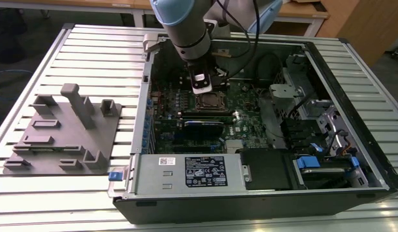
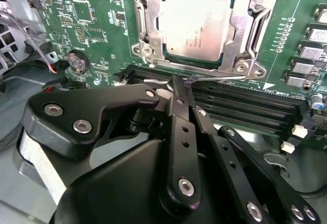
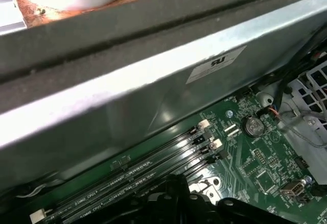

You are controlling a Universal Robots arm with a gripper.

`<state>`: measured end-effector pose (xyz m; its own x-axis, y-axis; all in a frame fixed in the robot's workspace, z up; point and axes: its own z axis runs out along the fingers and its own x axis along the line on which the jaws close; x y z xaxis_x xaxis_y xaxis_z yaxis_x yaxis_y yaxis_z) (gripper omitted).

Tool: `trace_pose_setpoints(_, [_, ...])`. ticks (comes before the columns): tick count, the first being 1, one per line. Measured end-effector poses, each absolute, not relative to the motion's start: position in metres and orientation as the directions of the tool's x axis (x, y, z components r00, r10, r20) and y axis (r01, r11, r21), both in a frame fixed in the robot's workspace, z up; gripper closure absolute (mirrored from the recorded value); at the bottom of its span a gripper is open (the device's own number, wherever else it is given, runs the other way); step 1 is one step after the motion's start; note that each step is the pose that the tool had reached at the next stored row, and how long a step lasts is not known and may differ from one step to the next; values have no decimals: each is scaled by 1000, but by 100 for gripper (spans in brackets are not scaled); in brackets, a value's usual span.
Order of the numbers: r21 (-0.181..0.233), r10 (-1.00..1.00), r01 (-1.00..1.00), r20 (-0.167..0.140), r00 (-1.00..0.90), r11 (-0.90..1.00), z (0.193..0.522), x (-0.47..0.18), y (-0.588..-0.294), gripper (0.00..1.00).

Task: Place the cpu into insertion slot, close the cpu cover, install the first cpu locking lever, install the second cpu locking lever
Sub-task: 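Install the first cpu locking lever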

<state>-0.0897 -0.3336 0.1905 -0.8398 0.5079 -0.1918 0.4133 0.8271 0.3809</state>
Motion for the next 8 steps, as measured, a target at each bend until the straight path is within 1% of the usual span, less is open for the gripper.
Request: trace_pose_setpoints(8, [385, 507, 411, -191, -841, 827, 188, -92, -334, 89])
